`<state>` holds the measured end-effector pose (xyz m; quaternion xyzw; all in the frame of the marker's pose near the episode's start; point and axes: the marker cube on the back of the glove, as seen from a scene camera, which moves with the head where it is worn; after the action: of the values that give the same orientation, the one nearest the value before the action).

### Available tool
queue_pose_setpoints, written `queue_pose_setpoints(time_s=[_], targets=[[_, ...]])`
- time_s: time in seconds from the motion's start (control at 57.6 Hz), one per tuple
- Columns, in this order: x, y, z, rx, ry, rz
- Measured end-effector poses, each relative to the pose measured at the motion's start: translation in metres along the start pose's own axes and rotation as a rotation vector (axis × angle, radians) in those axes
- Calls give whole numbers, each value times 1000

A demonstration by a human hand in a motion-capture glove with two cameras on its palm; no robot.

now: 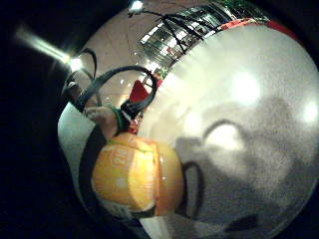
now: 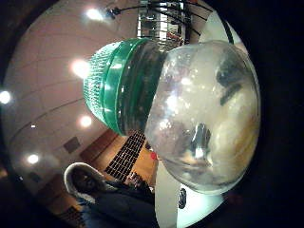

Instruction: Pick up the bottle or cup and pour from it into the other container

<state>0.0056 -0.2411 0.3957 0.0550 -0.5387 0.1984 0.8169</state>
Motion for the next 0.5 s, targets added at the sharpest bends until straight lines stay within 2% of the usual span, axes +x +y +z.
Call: queue_pose_setpoints(time_s=[0.121, 0.191, 0.26, 0.347, 0.382, 0.451, 0.503], targets=[[-29, 5, -10, 1, 50, -118], [-49, 9, -15, -81, 118, -251], [-80, 7, -11, -90, 216, -220], [-119, 8, -4, -192, 362, -251], [-131, 6, 4, -172, 401, -266], [-155, 9, 19, -176, 505, -171], [-164, 7, 31, -133, 592, -244]])
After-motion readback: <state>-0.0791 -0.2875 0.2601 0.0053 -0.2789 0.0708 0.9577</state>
